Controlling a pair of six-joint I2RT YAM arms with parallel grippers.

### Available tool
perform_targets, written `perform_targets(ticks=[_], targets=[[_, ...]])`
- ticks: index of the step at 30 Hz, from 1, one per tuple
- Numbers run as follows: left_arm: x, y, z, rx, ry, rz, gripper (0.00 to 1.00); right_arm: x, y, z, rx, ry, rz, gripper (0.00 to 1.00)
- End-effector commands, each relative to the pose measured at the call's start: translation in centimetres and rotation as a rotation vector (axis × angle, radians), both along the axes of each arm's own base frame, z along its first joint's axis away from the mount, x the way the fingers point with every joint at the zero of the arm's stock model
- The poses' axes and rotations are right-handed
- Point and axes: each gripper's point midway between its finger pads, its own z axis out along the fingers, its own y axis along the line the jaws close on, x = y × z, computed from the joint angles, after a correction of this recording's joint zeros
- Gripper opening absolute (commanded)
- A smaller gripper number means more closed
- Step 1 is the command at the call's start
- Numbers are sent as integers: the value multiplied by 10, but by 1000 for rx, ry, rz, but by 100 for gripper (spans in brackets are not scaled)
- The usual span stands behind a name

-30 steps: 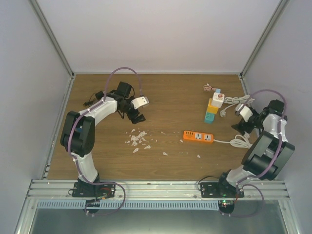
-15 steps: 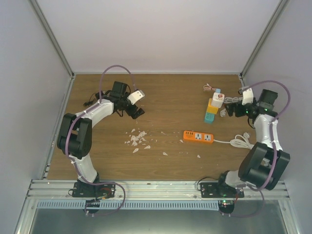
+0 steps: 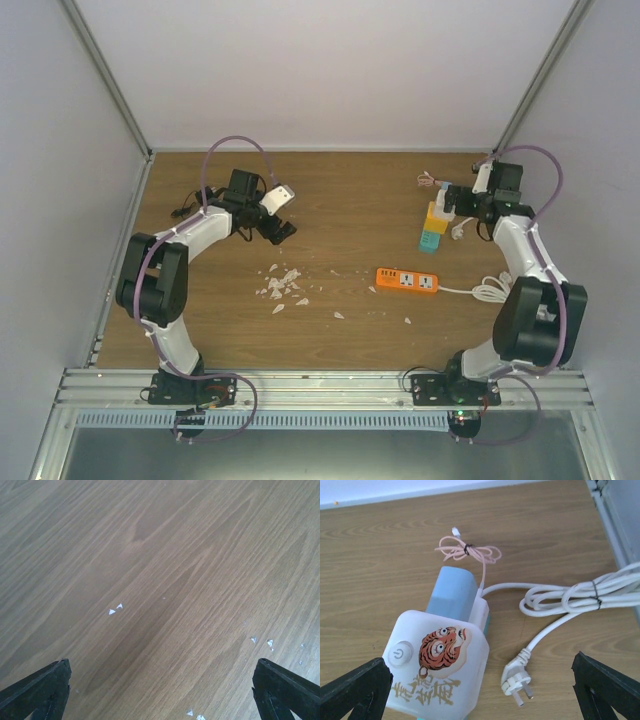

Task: Pull the plug off the socket

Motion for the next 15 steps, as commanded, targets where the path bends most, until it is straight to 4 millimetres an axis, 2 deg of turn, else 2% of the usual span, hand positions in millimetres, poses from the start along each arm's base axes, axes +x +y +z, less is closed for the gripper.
perform_targets(ticks=[1, 3, 7, 12, 15], targets=[[11, -2, 34, -69, -94, 17, 99, 8, 4, -5, 34, 27, -83, 100], [11, -2, 34, -71, -96, 19, 99, 11, 11, -4, 22, 20, -80, 100], [13, -1, 35, -75, -99, 29, 99, 16, 12, -8, -15, 20, -111, 100], [13, -1, 38, -77, -104, 31, 99, 18, 2, -27, -59, 71, -180, 100], [13, -1, 39, -84, -105, 27, 99, 19, 7, -36, -50, 97, -169, 100]])
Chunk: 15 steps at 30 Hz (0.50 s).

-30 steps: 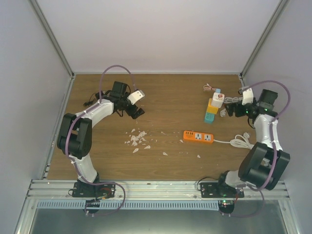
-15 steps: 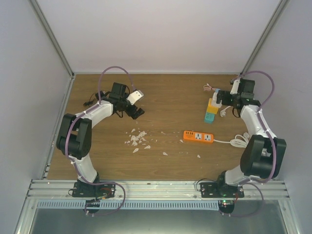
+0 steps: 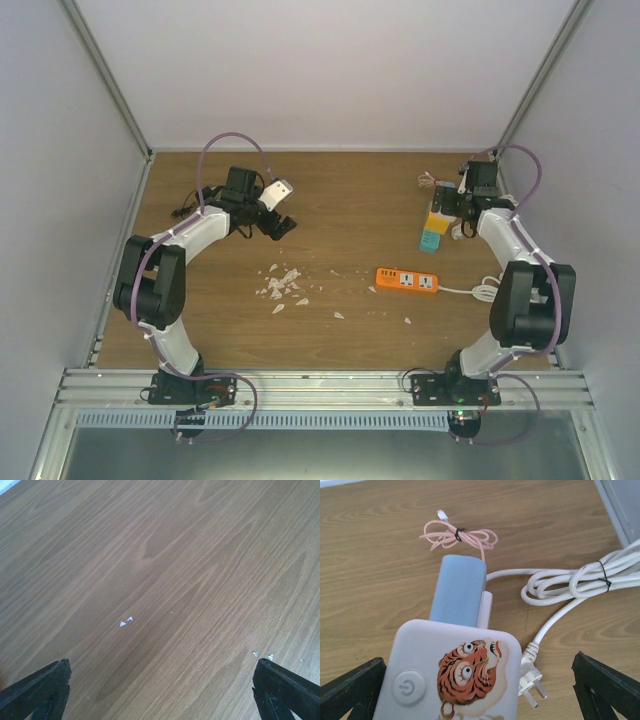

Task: Pull the plug off the socket

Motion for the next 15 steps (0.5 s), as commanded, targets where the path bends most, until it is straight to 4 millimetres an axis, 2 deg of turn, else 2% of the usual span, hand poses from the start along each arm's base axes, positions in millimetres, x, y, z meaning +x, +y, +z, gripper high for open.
perform_targets(ticks=[1, 6, 12, 15], targets=[[6, -1, 24, -49, -67, -2, 99, 6, -2, -8, -10, 21, -42, 99], [8, 2, 25, -42, -69, 17, 99, 6, 6, -10, -31, 20, -28, 92], [13, 17, 29, -42, -70, 57, 99, 4, -5, -17, -80, 43, -76, 79], [14, 21, 30, -53, -62, 68, 99, 3, -6, -20, -77, 52, -91, 76]])
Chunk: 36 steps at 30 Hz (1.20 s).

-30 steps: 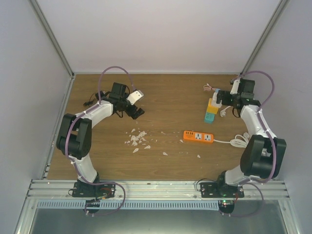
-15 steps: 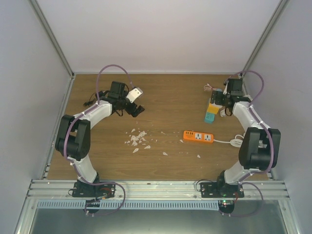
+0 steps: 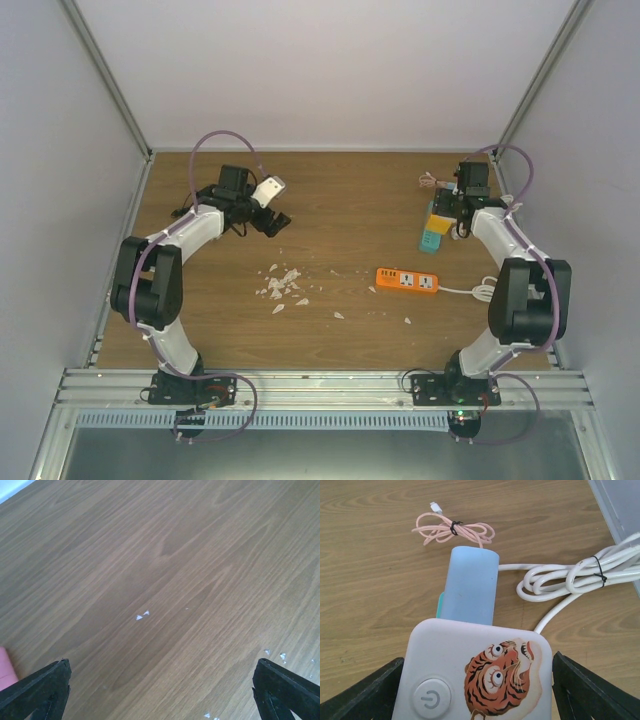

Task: Pull the plug off the socket

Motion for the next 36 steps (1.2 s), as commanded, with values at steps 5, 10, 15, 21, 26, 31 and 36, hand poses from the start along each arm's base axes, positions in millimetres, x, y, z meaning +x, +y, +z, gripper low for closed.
perform_targets(ticks=[5, 10, 15, 21, 26, 31, 36], targets=[[9, 12, 24, -44, -52, 39, 99, 1, -4, -11, 0, 30, -46, 66], [10, 15, 25, -51, -51, 45, 99, 4, -1, -11, 2, 24, -23, 57], [9, 16, 26, -54, -49, 42, 99, 9, 8, -9, 7, 7, 47, 49], [7, 17, 28, -67, -44, 29, 99, 16, 48, 0, -30, -45, 263, 47], [4, 18, 32, -93, -27, 7, 99, 14, 104, 16, -61, -126, 534, 42], [3, 21, 35, -110, -17, -1, 99, 8, 148, 20, -64, -165, 756, 39], [-2, 24, 38, -126, -9, -17, 99, -8, 196, 22, 12, -187, 1016, 37]])
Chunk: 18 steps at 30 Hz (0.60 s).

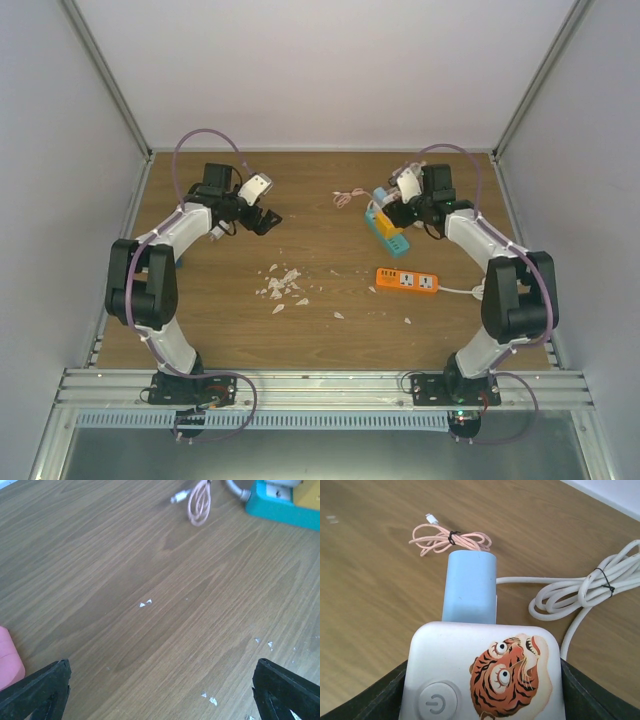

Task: Pull the plug off the socket

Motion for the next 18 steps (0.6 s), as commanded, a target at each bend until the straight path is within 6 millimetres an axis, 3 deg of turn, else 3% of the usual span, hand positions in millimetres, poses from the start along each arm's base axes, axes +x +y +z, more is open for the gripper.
perform_targets(ticks=[1, 12, 18], targets=[[-1, -1, 32, -44, -63, -40, 99, -13, 62, 24, 95, -74, 350, 37], [-33, -8, 46, -109, -54, -197, 99, -65, 138, 34, 199, -72, 812, 35], [-80, -25, 56, -190, -58, -426, 99, -98, 168, 38, 239, -81, 1015, 33]])
